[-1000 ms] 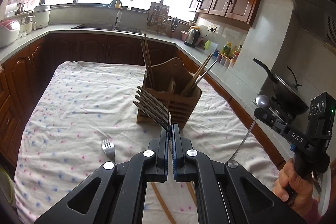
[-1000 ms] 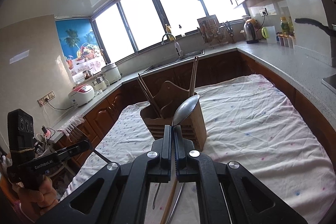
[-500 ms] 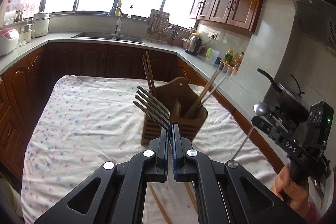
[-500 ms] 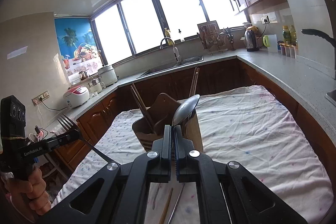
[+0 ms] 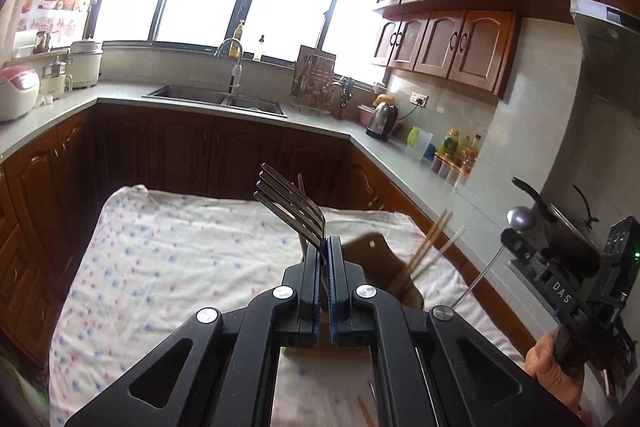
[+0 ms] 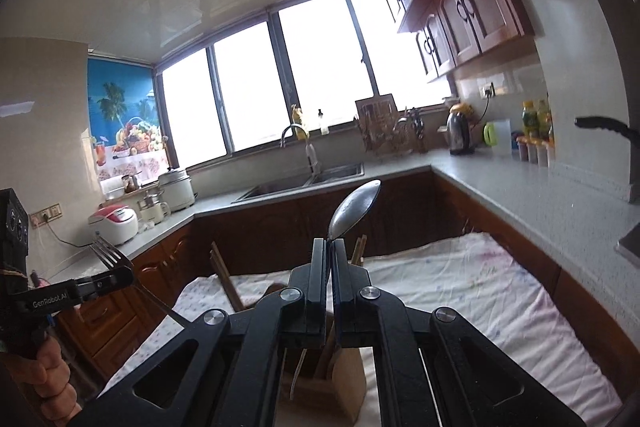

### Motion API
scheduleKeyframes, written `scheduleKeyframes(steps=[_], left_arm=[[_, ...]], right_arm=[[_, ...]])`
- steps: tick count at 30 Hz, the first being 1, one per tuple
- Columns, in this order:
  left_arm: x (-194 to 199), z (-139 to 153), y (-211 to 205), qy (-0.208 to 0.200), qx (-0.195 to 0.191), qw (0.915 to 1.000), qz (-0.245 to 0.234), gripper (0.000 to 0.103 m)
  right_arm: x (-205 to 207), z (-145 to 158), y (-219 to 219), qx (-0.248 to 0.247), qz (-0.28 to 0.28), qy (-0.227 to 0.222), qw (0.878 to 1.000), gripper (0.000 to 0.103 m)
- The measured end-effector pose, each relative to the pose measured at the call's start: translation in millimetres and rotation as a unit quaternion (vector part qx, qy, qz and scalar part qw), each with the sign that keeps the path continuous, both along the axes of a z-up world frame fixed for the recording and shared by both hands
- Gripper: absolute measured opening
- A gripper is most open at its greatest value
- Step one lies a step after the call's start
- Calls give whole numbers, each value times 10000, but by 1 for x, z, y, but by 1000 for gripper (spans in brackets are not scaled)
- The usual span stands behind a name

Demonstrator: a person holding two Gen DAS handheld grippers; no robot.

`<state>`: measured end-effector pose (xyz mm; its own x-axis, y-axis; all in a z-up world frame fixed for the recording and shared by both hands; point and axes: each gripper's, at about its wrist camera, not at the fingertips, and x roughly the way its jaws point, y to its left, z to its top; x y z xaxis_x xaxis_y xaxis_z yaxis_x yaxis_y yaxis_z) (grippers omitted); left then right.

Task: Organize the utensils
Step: 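Lift the spoon and fork and lower them into the wooden caddy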

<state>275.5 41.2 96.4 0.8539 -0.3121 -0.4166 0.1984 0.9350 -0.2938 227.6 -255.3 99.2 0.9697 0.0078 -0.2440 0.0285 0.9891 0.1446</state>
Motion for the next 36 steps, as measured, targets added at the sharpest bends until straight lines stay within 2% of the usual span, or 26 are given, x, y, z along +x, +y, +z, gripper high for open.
scheduleKeyframes(steps=[3,8,17,26,36], left_arm=[[20,-7,-6,23,80,10000,28,1],[51,-25,-13,123,10,9999,31,1],[85,-64,-28,442,49,9990,-14,1],[106,-94,-37,854,173,9959,-242,2],[114,-98,-43,998,368,9938,-312,2]], right_arm=[[9,-4,7,-193,-159,-155,9996,2],[19,-24,9,-205,-321,-150,9992,2],[35,-65,12,-154,-216,314,9992,2],[44,-85,15,-217,274,974,9946,2],[43,-86,8,-85,328,1221,9919,2]])
